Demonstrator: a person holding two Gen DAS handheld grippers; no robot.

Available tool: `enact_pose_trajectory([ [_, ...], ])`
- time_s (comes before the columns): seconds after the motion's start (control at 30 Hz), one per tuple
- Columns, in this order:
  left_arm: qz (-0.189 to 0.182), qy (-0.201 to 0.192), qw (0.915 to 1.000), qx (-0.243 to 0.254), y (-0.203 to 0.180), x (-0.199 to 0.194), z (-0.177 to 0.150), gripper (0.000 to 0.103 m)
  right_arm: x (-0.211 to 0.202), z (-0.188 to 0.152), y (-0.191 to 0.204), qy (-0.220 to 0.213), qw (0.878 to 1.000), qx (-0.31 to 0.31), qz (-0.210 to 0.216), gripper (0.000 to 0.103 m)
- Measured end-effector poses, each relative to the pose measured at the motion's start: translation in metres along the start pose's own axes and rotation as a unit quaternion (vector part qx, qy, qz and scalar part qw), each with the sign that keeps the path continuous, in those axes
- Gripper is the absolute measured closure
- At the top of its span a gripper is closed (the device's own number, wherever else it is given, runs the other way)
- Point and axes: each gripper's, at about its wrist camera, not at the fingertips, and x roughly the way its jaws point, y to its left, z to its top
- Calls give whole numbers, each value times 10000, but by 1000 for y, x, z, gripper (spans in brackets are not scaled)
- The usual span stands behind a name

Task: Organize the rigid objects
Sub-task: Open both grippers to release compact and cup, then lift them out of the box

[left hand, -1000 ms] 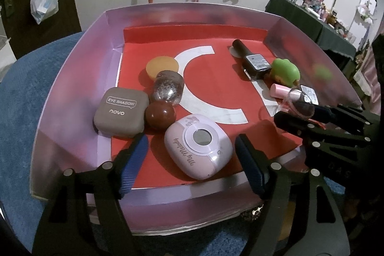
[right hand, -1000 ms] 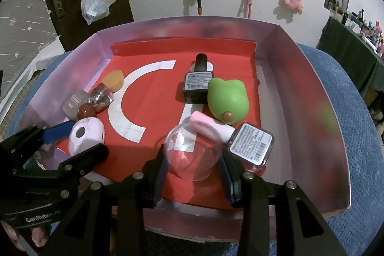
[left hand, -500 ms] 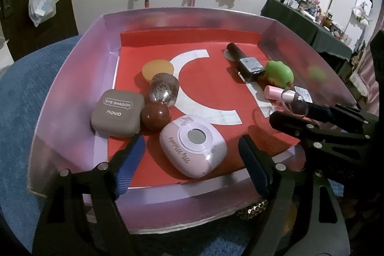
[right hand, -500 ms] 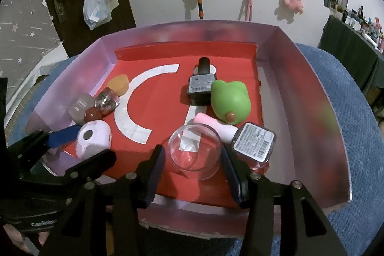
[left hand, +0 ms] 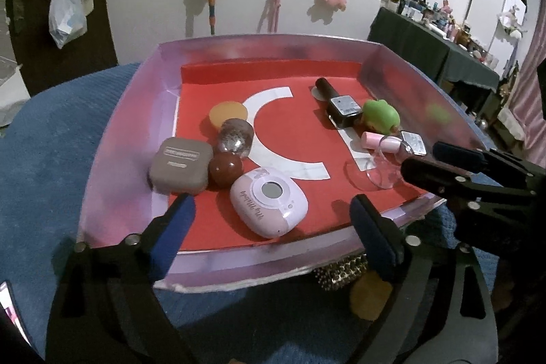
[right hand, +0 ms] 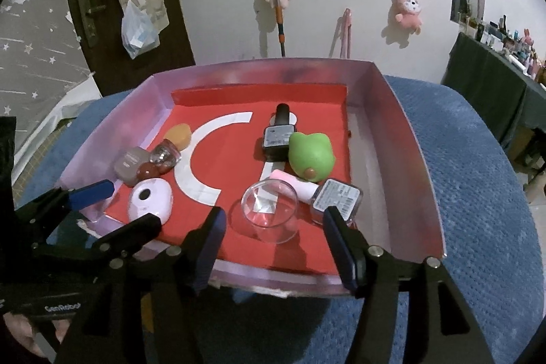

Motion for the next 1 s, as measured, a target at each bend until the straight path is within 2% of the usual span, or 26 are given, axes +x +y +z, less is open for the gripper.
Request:
enact_pose_trajectory([
  [0.07,77,-80,9999,2,0,-7,0,3,-7,-1,0,-68,10000,21,26,39],
  [0.17,64,-124,9999,-55,2,-15,-1,3,-18,-2,2,-194,9998,7,55,30],
  [0.27,102,-178,9998,-67,1,-24,-3,3,-29,-4,3,-299,9995,9,71,28],
  [0.6,161,-310,9994,-20,-6,-48,-14,0,-62,-11,8,-620,9980,-3,155,5],
  [0.73,164,-346,9993,-32,-8,-55,-17,0,-72,-14,9,-700,9974,-12,192,0],
  [1.0,92,-372,9993,-52,-9,-69,-28,0,-90,-23,13,-846,9962,-20,228,0],
])
